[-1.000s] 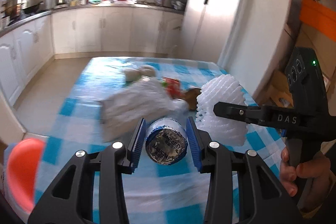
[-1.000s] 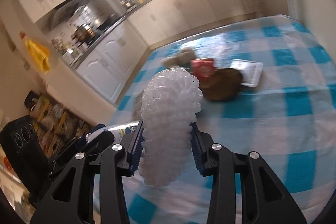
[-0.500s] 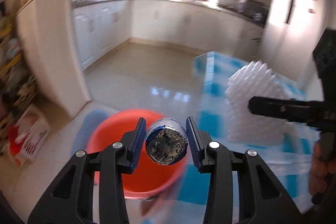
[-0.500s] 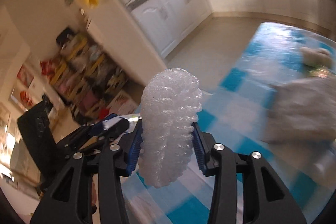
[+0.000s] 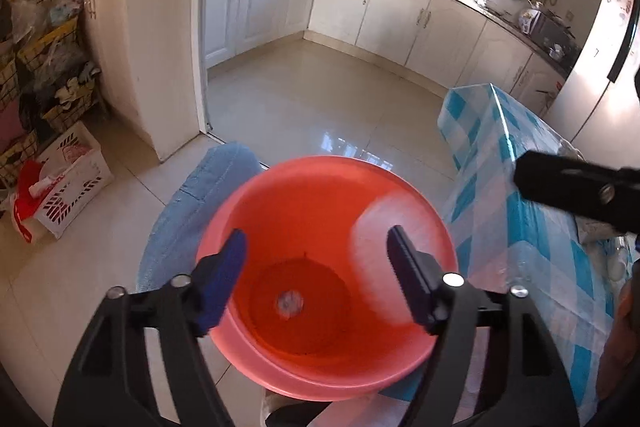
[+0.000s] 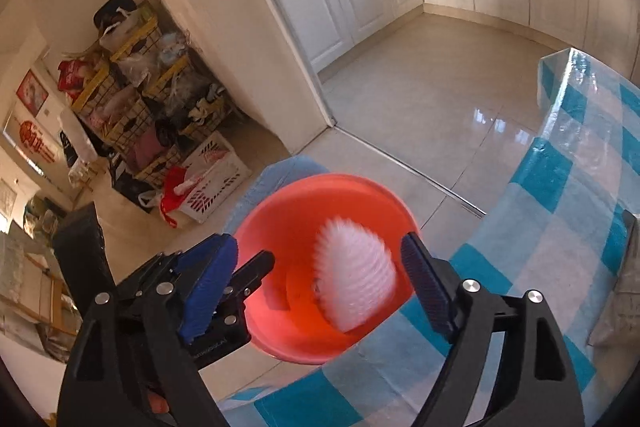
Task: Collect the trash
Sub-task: 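Carry both held items over the red bucket and open both tools, then bring both empty tools back over the table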
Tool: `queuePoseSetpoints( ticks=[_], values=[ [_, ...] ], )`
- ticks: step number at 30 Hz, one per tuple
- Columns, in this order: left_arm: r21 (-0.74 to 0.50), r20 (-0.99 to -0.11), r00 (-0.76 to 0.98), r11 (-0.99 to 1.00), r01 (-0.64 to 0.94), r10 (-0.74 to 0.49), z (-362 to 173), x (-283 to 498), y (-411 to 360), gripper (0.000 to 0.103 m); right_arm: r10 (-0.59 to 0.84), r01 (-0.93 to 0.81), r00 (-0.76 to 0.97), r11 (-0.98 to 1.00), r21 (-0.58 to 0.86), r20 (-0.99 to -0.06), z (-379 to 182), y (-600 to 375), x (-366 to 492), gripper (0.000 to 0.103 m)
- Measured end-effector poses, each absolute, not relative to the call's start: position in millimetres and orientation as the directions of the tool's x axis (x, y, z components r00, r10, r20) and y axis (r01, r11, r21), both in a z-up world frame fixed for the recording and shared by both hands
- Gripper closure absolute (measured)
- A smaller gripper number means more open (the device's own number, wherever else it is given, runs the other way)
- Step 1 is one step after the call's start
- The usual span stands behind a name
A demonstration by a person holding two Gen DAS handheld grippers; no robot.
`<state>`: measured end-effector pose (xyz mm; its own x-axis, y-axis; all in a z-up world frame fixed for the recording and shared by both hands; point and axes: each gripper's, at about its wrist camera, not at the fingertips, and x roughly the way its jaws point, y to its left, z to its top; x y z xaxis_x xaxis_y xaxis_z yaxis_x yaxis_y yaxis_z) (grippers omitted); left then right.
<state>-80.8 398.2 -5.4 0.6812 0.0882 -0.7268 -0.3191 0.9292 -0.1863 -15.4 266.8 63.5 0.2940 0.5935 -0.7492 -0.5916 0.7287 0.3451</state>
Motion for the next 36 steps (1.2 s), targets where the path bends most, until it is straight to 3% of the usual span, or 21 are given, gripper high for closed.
queuePoseSetpoints(
  ticks=[6, 14, 19, 26, 36],
  values=[
    [-0.123, -0.691, 0.702, 0.929, -0.349, 0.172, 14.4, -94.4, 396.1, 0.013, 0.609, -0.533, 0.379, 0.759, 0.374, -0.697, 87.8, 225.8, -23.6, 0.015],
    [-0.071, -0.63, 0.747, 0.942, -0.329, 0.214, 48.5, -118.3, 369.8, 0.012, 0.571, -0.452, 0.487, 0.812, 0.368, -0.661, 105.6, 149.8, -55.1, 0.014],
    [-0.104, -0.572, 0.803, 0.956, -0.273, 0.167, 67.5, -134.6, 342.9, 0.012, 0.515, -0.381, 0.557, 0.856, 0.35, -0.652, 103.5, 90.0, -84.5, 0.014],
    [-0.037, -0.535, 0.841, 0.992, -0.122, 0.083, 89.8, -137.6, 276.7, 0.012, 0.414, -0.246, 0.636, 0.909, 0.337, -0.651, 96.1, 8.2, -111.3, 0.014],
    [-0.041, -0.603, 0.781, 0.985, 0.17, -0.16, 95.8, -119.9, 186.9, 0.012, 0.301, -0.011, 0.711, 0.908, 0.418, -0.635, 85.1, -107.4, -122.3, 0.014]
  ],
)
